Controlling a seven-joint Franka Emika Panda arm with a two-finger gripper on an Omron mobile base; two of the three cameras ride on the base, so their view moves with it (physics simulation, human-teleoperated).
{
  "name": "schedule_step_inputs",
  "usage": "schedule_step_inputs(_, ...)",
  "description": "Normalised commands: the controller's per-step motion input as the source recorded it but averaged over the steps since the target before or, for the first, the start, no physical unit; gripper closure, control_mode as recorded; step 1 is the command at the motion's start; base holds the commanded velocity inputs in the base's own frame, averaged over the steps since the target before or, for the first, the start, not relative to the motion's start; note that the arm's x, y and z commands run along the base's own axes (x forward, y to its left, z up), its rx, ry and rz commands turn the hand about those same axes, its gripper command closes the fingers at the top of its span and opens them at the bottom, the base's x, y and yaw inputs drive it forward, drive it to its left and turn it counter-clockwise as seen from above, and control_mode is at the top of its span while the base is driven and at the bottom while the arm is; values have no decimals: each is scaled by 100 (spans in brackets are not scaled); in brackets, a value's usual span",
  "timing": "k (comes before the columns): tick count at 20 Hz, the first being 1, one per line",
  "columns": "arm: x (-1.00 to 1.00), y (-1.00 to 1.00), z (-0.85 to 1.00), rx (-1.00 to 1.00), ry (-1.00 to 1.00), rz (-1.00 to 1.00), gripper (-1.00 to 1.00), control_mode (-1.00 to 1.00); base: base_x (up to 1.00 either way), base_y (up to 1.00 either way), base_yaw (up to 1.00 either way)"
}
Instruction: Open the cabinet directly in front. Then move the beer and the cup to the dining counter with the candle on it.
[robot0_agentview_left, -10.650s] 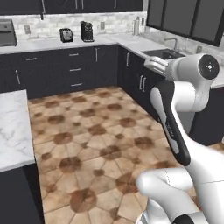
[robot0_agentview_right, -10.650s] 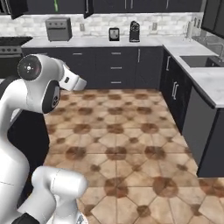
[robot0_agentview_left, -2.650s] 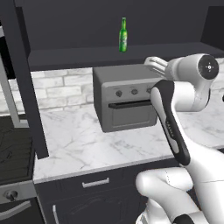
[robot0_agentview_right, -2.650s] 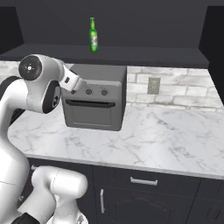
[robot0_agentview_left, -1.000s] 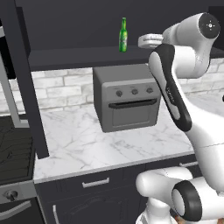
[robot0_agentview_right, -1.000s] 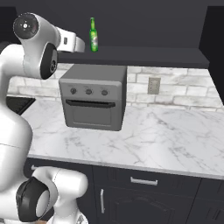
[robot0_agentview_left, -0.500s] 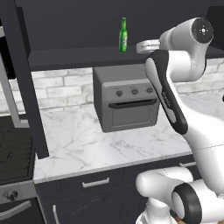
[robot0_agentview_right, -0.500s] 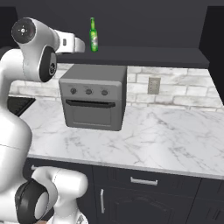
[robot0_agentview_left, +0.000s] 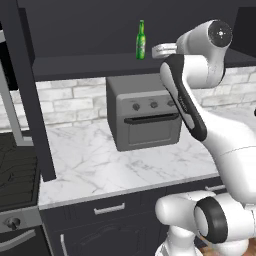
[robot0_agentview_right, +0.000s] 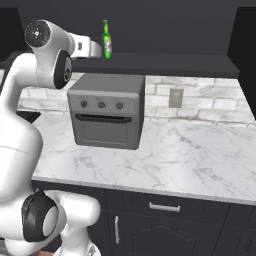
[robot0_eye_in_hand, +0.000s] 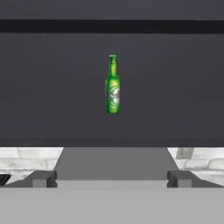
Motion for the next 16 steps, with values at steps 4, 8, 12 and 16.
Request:
schedule_step_inputs(4, 60, 0, 0, 0, 0, -2, -100, -100, 0, 0, 0)
schedule_step_inputs(8, 66, 0, -1, 0, 0, -1, -100, -100, 0, 0, 0)
schedule_step_inputs(12, 59, 2, -9, 0, 0, 0, -100, -100, 0, 0, 0)
schedule_step_inputs(16, 48, 3, -3, 0, 0, 0, -100, -100, 0, 0, 0)
